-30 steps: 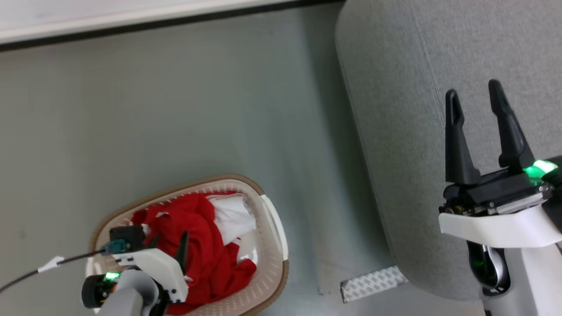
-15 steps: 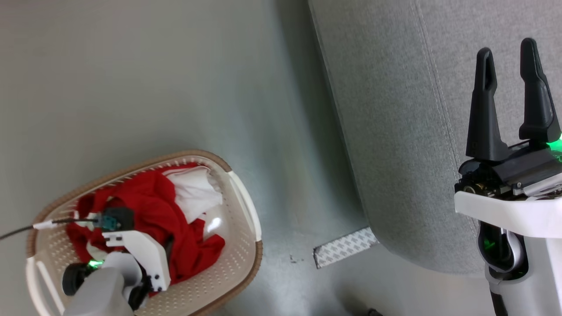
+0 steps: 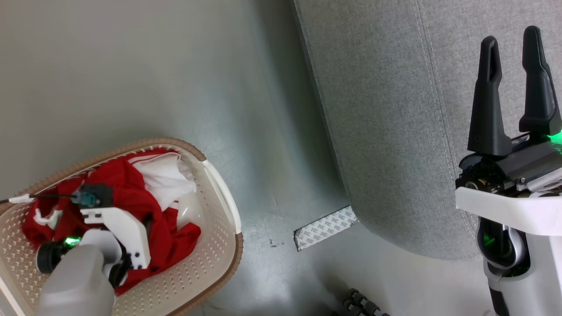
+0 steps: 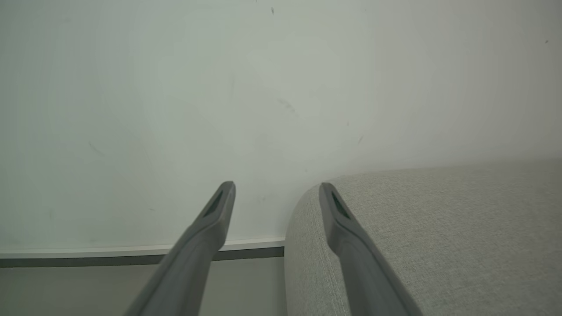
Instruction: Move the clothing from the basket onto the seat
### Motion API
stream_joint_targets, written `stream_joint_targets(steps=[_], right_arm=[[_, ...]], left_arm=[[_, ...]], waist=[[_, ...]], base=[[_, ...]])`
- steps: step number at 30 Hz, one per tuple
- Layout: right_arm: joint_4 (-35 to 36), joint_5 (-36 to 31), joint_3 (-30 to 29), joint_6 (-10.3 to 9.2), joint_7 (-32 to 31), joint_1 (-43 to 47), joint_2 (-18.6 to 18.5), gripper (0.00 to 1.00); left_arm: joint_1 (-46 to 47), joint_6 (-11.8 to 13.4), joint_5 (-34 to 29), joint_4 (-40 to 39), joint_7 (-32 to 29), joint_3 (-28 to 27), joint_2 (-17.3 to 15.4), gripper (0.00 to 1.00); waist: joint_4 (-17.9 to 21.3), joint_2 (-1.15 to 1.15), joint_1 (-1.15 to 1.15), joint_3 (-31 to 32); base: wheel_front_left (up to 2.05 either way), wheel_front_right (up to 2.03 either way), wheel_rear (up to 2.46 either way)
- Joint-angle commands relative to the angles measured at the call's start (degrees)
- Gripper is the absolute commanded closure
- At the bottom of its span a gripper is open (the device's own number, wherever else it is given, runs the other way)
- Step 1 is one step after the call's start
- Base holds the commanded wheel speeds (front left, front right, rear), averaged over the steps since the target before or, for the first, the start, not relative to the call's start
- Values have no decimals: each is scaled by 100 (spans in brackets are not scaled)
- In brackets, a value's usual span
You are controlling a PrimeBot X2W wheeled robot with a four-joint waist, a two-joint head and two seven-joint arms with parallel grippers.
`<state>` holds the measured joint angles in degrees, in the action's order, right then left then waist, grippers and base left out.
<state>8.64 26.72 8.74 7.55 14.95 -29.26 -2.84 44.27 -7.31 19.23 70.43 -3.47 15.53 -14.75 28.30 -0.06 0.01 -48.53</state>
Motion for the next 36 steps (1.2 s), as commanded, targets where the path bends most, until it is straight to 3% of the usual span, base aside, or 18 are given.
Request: stream_joint_targets(steps=[1,2,13,18,24,36], right_arm=[[-1,29,1,-12,11,-50,14,0],[-19,30,3,-13,11,-44,14,0],[-124,-172,-71,-12,11,12,11,0],[-261,-477,-164,-12,11,212,7,0],[-402,-692,-178,-13,11,457,-18,0],[-671,-713,-112,-12,11,1035,-396,0]], left_arm=[[92,5,-1,37,72,25,-48,72],[99,5,-4,58,101,38,-46,100],[-114,-21,189,146,474,157,164,100],[-486,-16,517,-110,772,431,618,100],[-875,-17,982,-612,999,948,859,100],[-1439,-17,1843,-1608,1392,1975,870,100]], waist=[[-8,0,-1,8],[-15,0,-1,18],[-212,0,-1,507],[-574,0,-1,1308],[-992,0,-1,2100],[-1708,0,-1,3513]], base=[[0,0,0],[0,0,0],[0,0,0],[0,0,0],[0,0,0],[0,0,0]])
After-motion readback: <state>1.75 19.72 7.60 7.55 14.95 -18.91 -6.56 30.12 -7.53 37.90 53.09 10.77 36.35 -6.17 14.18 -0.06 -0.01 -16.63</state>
